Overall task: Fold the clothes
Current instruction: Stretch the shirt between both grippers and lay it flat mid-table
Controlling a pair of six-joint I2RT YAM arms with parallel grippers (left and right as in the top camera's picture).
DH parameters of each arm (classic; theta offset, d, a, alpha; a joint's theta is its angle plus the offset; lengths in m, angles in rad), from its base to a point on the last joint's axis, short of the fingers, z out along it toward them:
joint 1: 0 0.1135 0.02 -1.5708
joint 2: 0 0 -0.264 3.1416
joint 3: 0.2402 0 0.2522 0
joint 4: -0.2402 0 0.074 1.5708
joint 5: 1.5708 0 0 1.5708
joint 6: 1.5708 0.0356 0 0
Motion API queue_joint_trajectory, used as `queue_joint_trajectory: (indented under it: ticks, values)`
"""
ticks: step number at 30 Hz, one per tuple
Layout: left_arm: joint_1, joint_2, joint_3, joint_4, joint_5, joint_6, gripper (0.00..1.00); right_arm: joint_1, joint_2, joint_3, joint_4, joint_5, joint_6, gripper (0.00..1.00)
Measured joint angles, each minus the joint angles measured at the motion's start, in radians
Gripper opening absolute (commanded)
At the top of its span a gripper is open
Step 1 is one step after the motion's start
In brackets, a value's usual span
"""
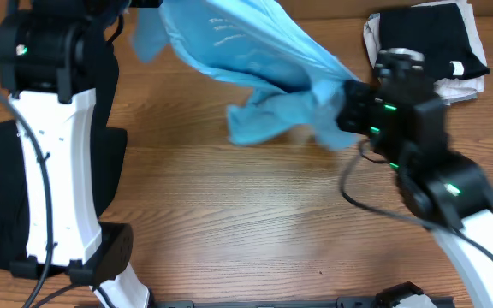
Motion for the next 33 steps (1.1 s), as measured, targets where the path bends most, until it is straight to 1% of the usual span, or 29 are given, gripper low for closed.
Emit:
queue_joint_trajectory:
  ticks: [2, 4, 7, 10, 15, 18, 22, 26, 30, 33]
  values:
    - [0.001, -0.024, 0.0, -0.007, 0.016, 0.002, 0.04, -0.04, -0.065, 0.02, -0.037, -0.032, -0.045, 0.04]
    - [0.0, -0.108, 0.0, -0.014, 0.046, 0.005, 0.04, -0.077, -0.145, 0.058, -0.083, -0.069, -0.105, 0.04]
    - [0.0, -0.203, 0.0, -0.028, 0.063, 0.005, 0.04, -0.08, -0.203, 0.111, -0.159, -0.098, -0.154, 0.04]
    - [0.0, -0.304, 0.0, -0.058, 0.076, 0.009, 0.04, -0.08, -0.237, 0.16, -0.219, -0.114, -0.175, 0.04]
    - [0.001, -0.446, 0.003, -0.089, 0.09, 0.041, 0.04, -0.08, -0.274, 0.335, -0.372, -0.148, -0.21, 0.04]
    - [0.002, -0.501, 0.006, -0.106, 0.092, 0.067, 0.04, -0.08, -0.276, 0.435, -0.441, -0.164, -0.224, 0.04]
    - [0.006, -0.537, 0.011, -0.133, 0.096, 0.106, 0.04, -0.08, -0.278, 0.526, -0.505, -0.183, -0.229, 0.04]
    - [0.007, -0.531, 0.015, -0.165, 0.095, 0.117, 0.04, -0.08, -0.281, 0.549, -0.525, -0.184, -0.232, 0.04]
    - [0.008, -0.476, 0.017, -0.195, 0.08, 0.126, 0.04, -0.081, -0.255, 0.535, -0.533, -0.18, -0.232, 0.04]
    - [0.008, -0.403, 0.019, -0.209, 0.06, 0.133, 0.04, -0.082, -0.203, 0.512, -0.536, -0.169, -0.231, 0.04]
